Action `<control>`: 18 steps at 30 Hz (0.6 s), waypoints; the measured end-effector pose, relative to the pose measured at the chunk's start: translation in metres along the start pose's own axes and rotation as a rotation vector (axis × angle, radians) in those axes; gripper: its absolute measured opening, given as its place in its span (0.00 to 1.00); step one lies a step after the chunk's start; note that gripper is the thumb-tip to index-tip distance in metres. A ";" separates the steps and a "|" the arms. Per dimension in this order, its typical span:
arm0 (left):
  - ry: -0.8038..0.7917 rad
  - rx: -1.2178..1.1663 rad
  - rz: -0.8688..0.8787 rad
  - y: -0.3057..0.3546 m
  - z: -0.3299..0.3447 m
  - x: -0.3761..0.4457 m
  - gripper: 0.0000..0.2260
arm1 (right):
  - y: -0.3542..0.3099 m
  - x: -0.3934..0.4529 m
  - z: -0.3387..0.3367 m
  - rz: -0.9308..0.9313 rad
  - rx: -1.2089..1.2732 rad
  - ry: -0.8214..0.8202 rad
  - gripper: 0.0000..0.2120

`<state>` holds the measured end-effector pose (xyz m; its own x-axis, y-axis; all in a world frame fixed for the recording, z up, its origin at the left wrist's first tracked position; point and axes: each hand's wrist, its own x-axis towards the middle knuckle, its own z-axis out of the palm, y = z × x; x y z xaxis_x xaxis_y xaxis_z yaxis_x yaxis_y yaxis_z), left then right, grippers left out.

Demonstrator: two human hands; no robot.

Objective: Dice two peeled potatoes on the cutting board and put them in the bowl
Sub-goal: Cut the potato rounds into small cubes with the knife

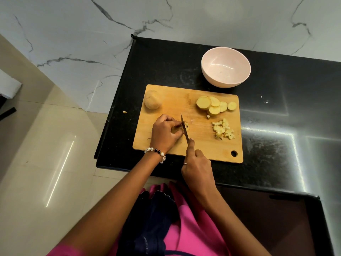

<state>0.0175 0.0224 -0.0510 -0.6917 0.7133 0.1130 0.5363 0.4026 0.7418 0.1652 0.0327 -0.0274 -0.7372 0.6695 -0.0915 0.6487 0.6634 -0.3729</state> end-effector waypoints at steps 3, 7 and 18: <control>0.005 0.001 -0.009 0.000 0.000 0.000 0.12 | -0.001 -0.001 -0.005 0.009 -0.018 -0.027 0.30; 0.011 0.000 -0.020 0.001 0.001 0.000 0.10 | -0.006 -0.001 -0.006 0.011 -0.135 -0.029 0.31; 0.024 -0.006 -0.087 0.005 0.002 0.001 0.09 | -0.014 0.009 -0.004 0.021 -0.192 -0.062 0.33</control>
<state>0.0203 0.0265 -0.0490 -0.7468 0.6621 0.0635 0.4708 0.4588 0.7536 0.1505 0.0305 -0.0197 -0.7293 0.6660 -0.1567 0.6840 0.7047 -0.1884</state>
